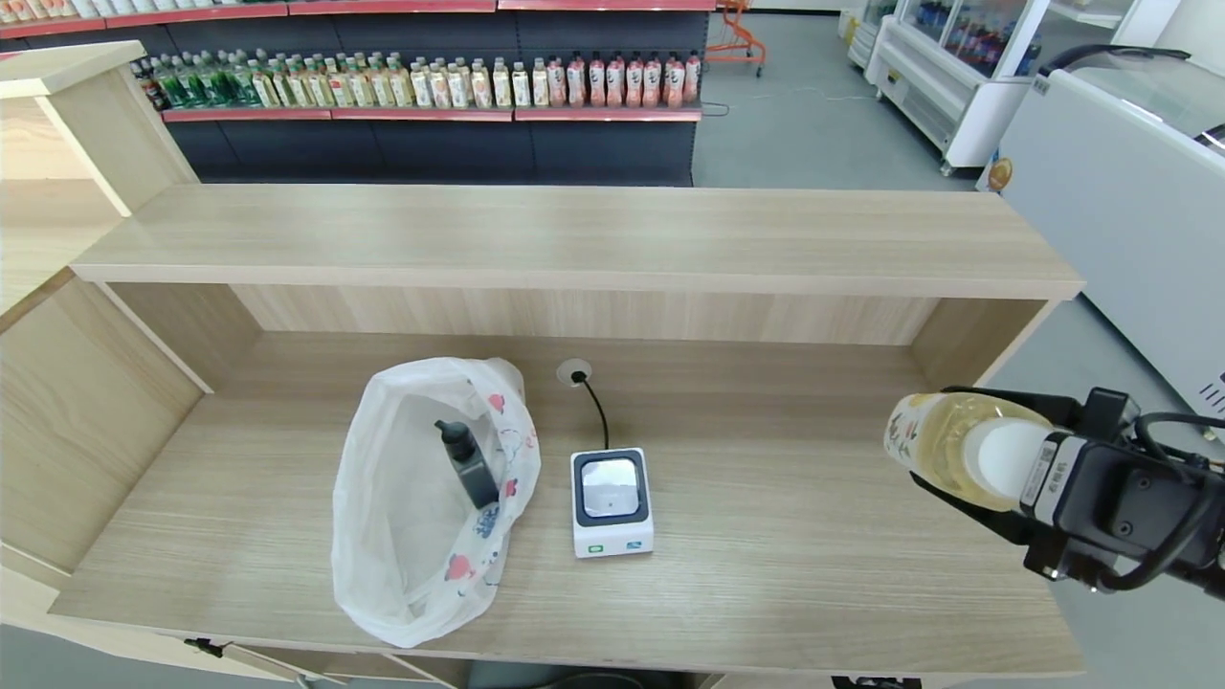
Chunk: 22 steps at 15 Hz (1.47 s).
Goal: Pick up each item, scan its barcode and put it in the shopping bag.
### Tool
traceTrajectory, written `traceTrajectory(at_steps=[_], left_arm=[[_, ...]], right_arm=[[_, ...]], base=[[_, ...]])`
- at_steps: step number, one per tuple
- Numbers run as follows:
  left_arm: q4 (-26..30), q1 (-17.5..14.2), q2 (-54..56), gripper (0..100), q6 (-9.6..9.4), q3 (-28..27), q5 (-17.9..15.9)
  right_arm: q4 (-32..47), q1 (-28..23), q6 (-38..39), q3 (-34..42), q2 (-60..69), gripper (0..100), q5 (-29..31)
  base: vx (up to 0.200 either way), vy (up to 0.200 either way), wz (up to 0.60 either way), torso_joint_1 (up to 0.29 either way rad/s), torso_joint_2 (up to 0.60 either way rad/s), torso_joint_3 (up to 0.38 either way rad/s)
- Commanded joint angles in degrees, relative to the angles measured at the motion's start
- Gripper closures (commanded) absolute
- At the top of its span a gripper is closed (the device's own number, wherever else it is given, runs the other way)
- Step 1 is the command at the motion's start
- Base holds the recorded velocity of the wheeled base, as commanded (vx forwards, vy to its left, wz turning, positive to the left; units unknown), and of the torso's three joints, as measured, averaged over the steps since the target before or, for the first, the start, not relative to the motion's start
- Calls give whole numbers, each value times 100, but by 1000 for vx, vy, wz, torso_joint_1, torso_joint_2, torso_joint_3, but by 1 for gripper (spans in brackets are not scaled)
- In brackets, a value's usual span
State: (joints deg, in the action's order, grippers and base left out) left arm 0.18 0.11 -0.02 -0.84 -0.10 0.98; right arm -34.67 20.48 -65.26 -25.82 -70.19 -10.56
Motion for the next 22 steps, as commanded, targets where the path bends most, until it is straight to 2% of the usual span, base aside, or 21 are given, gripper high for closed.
traceTrajectory(at_steps=[1, 8, 11, 14, 17, 20, 22], left_arm=[[-1, -11, 2, 0, 23, 10, -1], [-1, -11, 2, 0, 5, 10, -1], [-1, -11, 2, 0, 5, 1, -1], [-1, -11, 2, 0, 23, 1, -1], [-1, -11, 2, 0, 23, 1, -1], [-1, -11, 2, 0, 23, 1, -1], [-1, -11, 2, 0, 23, 1, -1]], right_arm=[[-5, 9, 22, -11, -12, 100, -8], [22, 0, 241, 156, -47, 100, -570], [4, -281, 224, 174, -293, 100, -1036], [-22, -712, 224, 156, -363, 100, -1458], [-13, -1635, 171, 183, -592, 100, -2337], [-75, -1670, -5, 130, -1137, 100, -2644], [-743, -1644, -295, 130, -1954, 100, -3040]], base=[[0, 200, 0, 12, 2, 7], [0, 200, 0, 0, 0, 0], [0, 200, 0, 1, -2, -4], [0, 0, 0, 0, 0, 0], [0, 0, 0, 0, 0, 0], [0, 0, 0, 0, 0, 0], [0, 0, 0, 0, 0, 0]])
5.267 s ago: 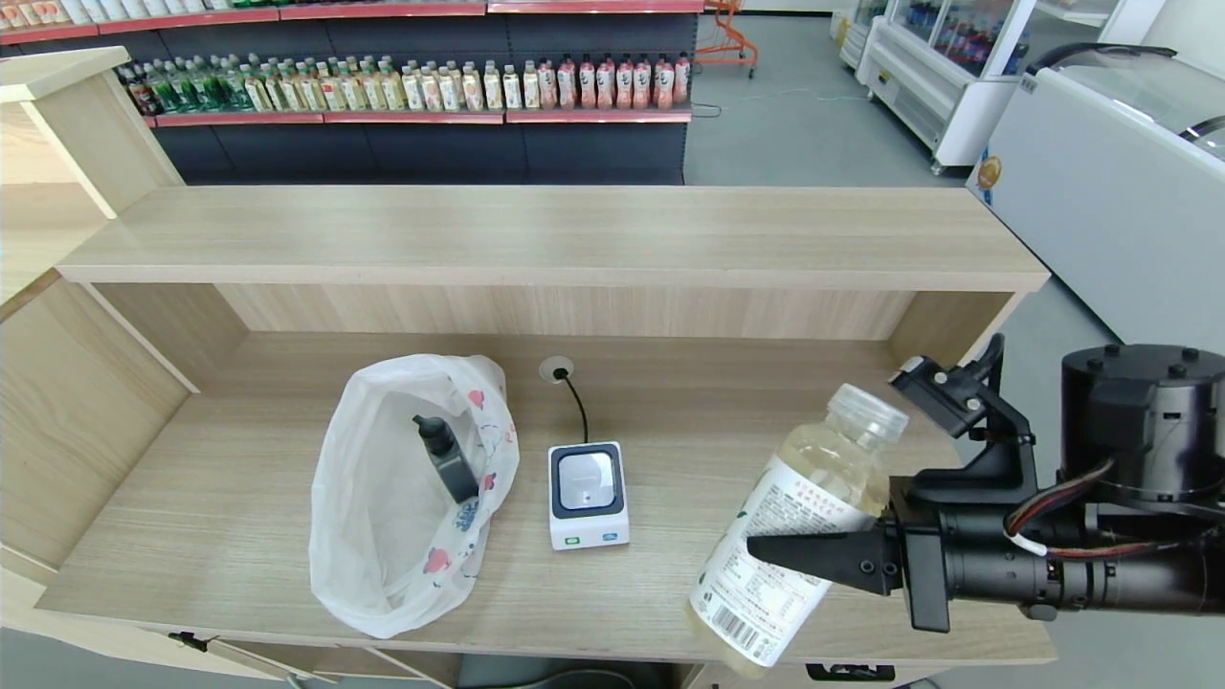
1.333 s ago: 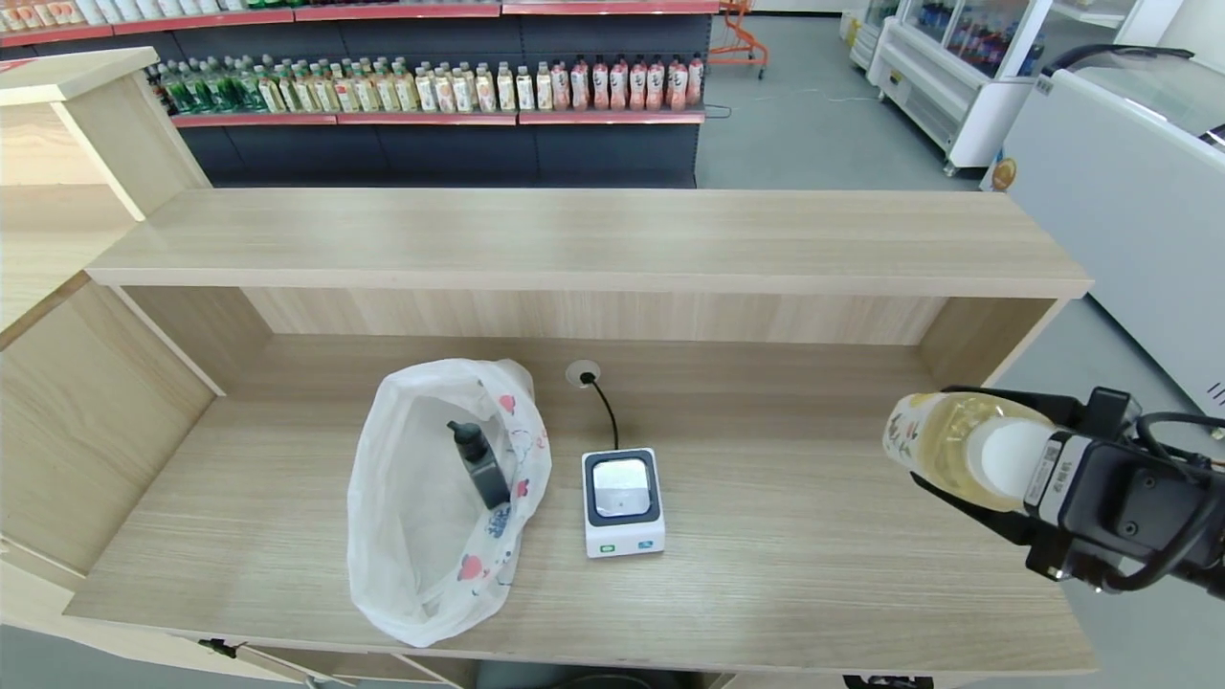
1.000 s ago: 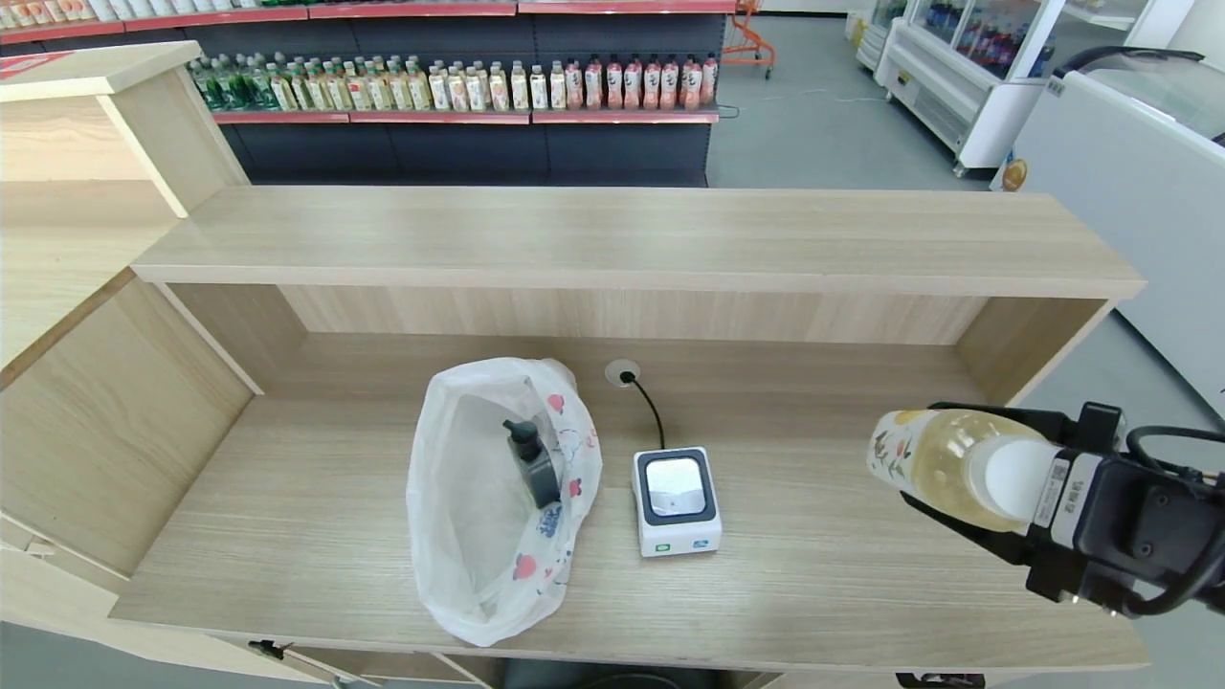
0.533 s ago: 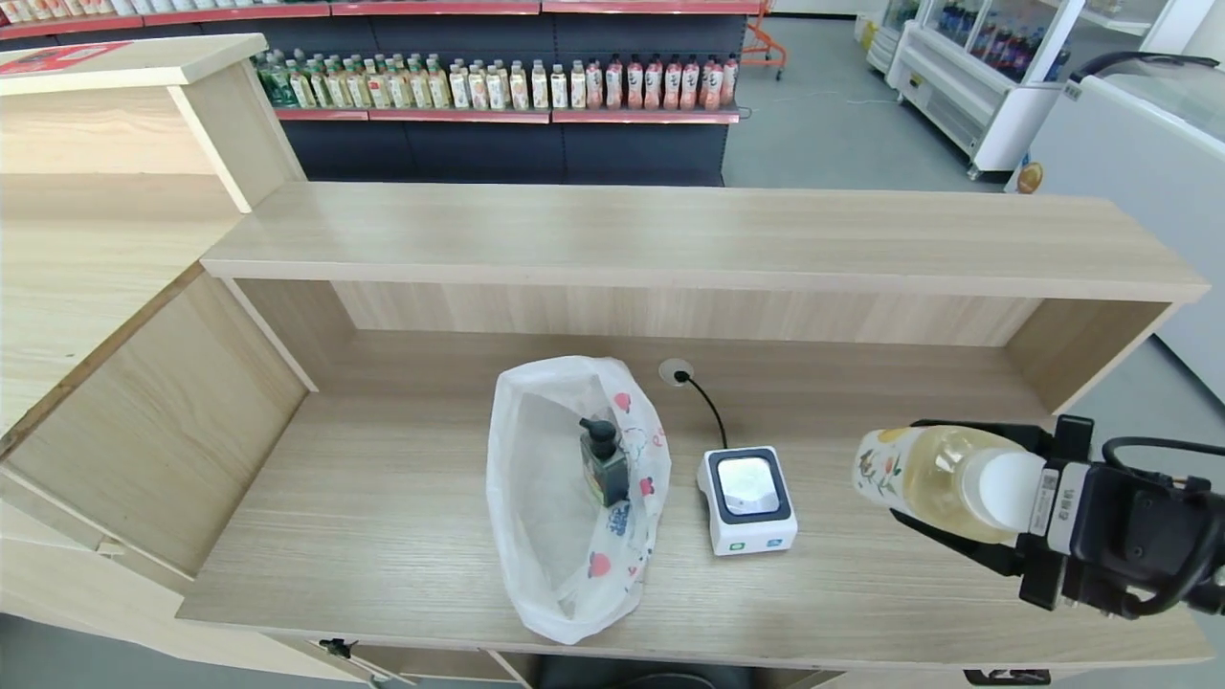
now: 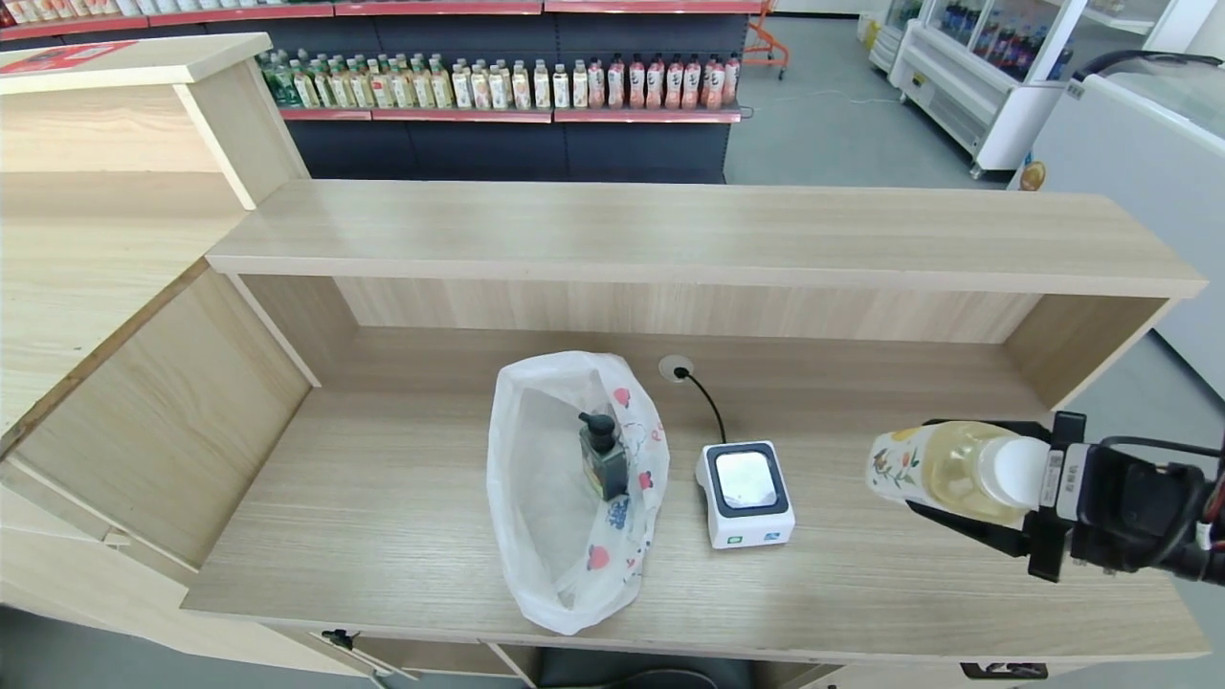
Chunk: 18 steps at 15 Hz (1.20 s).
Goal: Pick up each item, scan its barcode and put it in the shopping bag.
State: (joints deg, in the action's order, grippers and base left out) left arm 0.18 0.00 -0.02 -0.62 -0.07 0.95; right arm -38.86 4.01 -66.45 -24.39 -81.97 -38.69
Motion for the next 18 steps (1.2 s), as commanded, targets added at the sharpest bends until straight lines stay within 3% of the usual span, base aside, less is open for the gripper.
traceTrajectory(at_steps=[1, 3, 5, 10, 18], left_arm=[[-1, 0, 2, 0, 1, -1, 2], [-1, 0, 2, 0, 1, 7, 2], [-1, 0, 2, 0, 1, -1, 2], [-1, 0, 2, 0, 1, -1, 2], [-1, 0, 2, 0, 1, -1, 2]], right_arm=[[-745, -6, -254, -66, -1163, 100, -411], [-1633, -23, -219, -136, -1875, 100, -631], [-1870, 100, -228, -250, -2227, 100, -736], [-1888, 249, -386, -356, -2622, 100, -1000], [-1879, 241, -957, -1278, -3440, 100, -1677]], base=[[0, 0, 0, 0, 0, 0], [0, 0, 0, 0, 0, 0], [0, 0, 0, 0, 0, 0], [0, 0, 0, 0, 0, 0], [0, 0, 0, 0, 0, 0]])
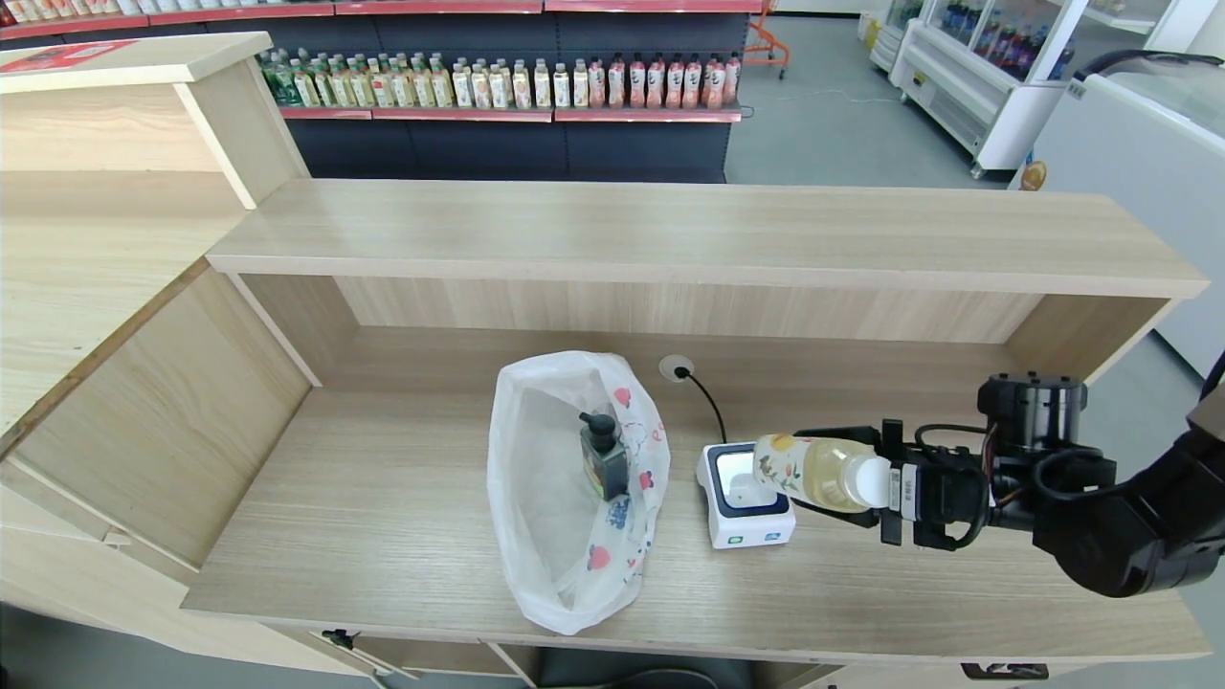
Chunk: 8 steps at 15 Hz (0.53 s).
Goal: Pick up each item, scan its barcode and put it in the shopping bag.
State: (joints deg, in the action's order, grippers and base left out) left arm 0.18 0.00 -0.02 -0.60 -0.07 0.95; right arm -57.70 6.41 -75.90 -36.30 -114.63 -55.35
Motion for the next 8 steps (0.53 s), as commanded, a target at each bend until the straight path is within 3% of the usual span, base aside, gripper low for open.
traceTrajectory(at_steps=[1, 8], left_arm=[[-1, 0, 2, 0, -2, -1, 2], [-1, 0, 2, 0, -2, -1, 2]], right_arm=[[4, 0, -13, -140, -235, 100, -20], [39, 79, -127, -747, -824, 100, -249]], base=[[0, 0, 0, 0, 0, 0], [0, 0, 0, 0, 0, 0]])
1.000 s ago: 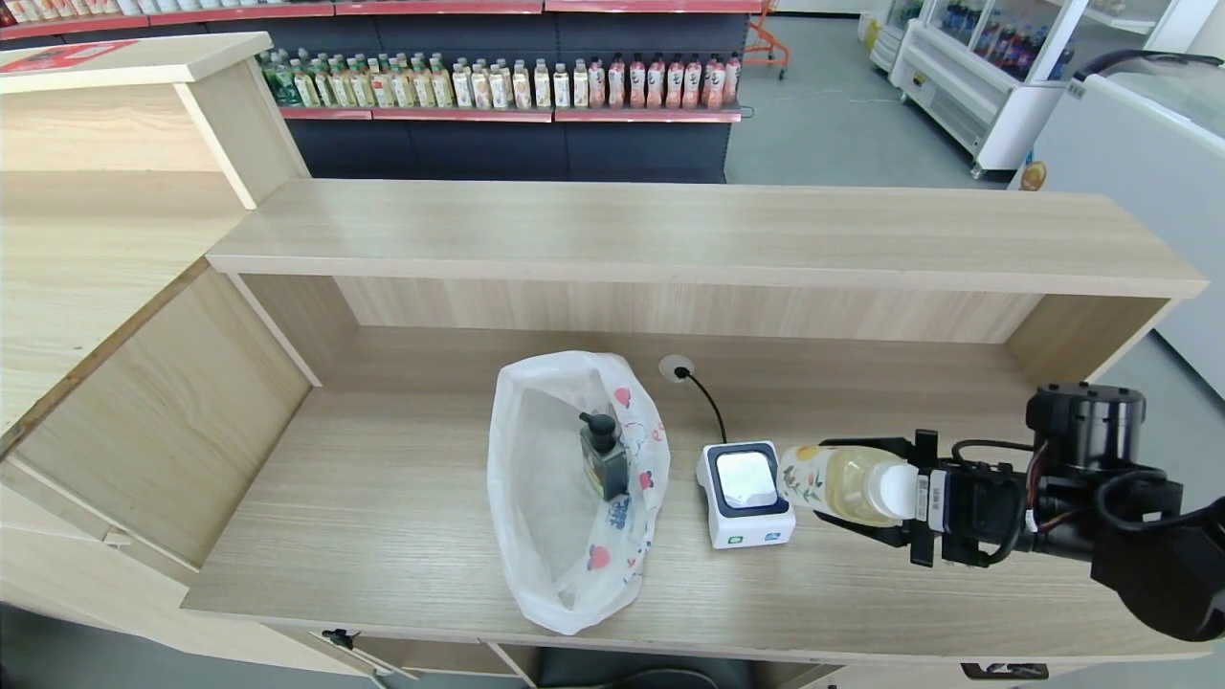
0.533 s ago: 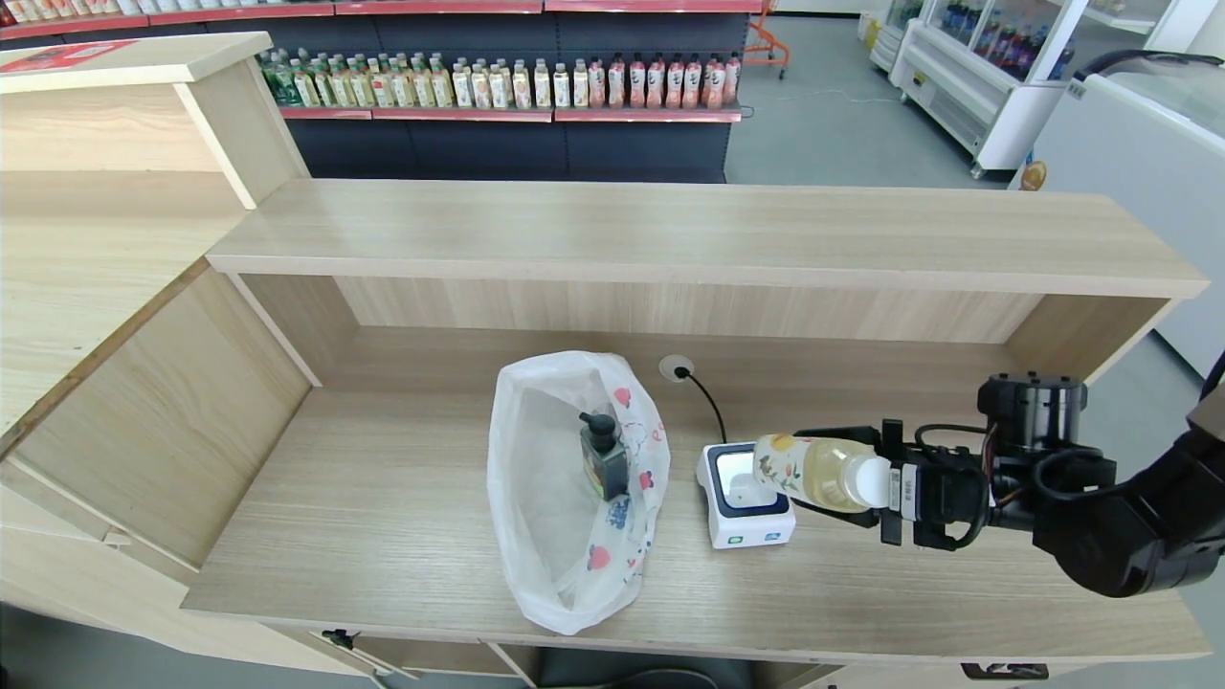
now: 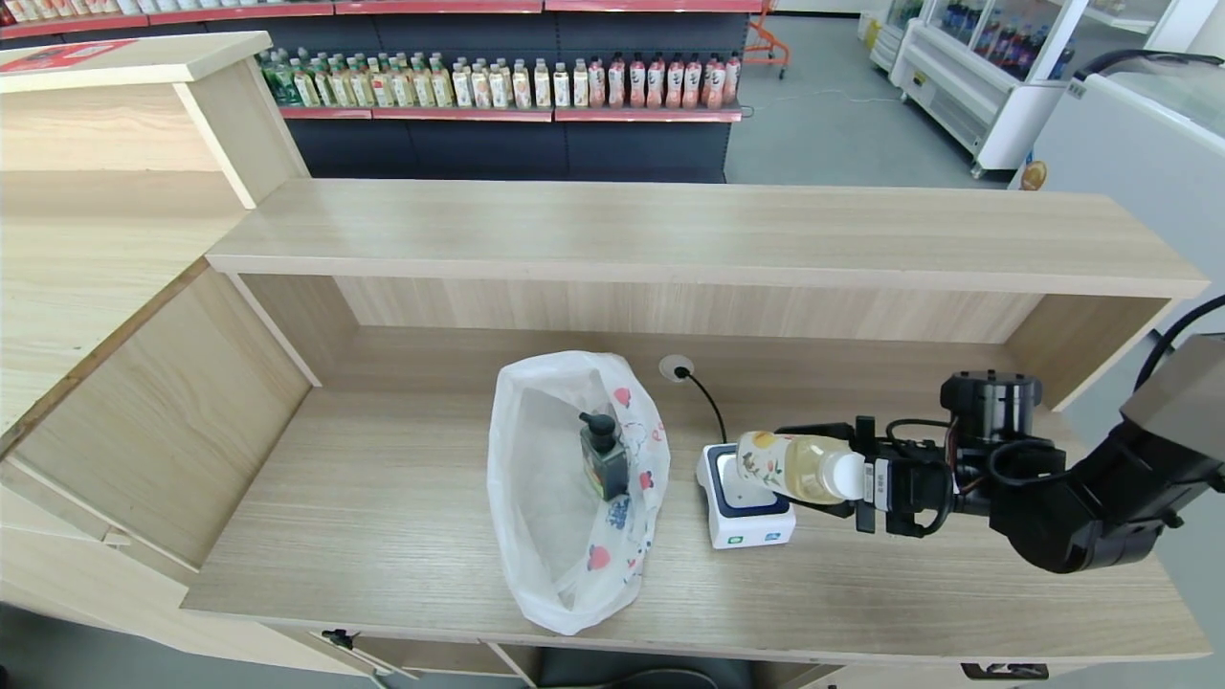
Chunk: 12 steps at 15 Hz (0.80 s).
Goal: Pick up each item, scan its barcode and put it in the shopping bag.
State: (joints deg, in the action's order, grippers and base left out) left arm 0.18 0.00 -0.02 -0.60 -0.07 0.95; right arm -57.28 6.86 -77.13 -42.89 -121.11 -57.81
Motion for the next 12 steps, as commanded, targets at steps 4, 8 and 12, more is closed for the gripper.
traceTrajectory(at_steps=[4, 8, 12], left_arm=[[-1, 0, 2, 0, -2, 7, 2], [-1, 0, 2, 0, -2, -1, 2], [-1, 0, 2, 0, -2, -1, 2]], right_arm=[[7, 184, -74, -361, -404, 100, -2], [7, 210, -127, -378, -466, 100, 6], [-2, 201, -153, -326, -404, 100, 6]], base=[[0, 0, 0, 0, 0, 0], [0, 0, 0, 0, 0, 0], [0, 0, 0, 0, 0, 0]])
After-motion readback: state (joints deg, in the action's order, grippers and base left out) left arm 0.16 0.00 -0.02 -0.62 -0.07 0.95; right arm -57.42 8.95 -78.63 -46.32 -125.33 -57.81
